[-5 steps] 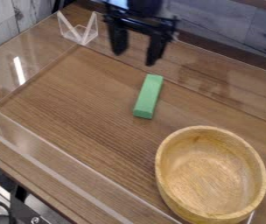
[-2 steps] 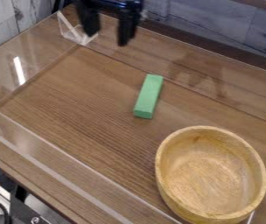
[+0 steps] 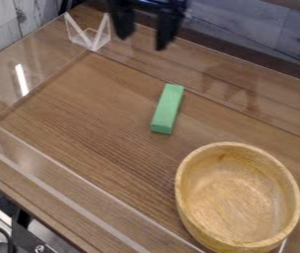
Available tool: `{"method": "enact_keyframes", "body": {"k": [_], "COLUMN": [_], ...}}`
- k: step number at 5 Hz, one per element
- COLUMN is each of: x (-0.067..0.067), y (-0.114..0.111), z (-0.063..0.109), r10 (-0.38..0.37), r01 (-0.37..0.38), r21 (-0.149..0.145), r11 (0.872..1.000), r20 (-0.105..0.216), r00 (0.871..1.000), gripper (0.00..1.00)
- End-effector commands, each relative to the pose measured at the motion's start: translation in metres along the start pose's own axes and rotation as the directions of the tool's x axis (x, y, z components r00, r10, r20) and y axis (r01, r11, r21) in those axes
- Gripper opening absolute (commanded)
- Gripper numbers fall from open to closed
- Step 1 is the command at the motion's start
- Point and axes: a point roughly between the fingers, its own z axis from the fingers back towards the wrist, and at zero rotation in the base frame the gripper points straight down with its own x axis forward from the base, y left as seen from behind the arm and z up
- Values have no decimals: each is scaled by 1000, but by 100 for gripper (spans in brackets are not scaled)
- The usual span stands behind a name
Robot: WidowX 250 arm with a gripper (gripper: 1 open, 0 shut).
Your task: Put green stick into wooden bowl
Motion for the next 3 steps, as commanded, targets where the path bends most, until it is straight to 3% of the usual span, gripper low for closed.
{"method": "enact_keyframes", "body": {"k": [1, 3], "x": [-1, -12], "y": [26, -35], "z": [27, 24], "r10": [-11, -5], "r01": [9, 6], "r21": [14, -17], "r11": [1000, 1000], "r20": [96, 98], "r00": [995, 995], "gripper": [100, 100]}}
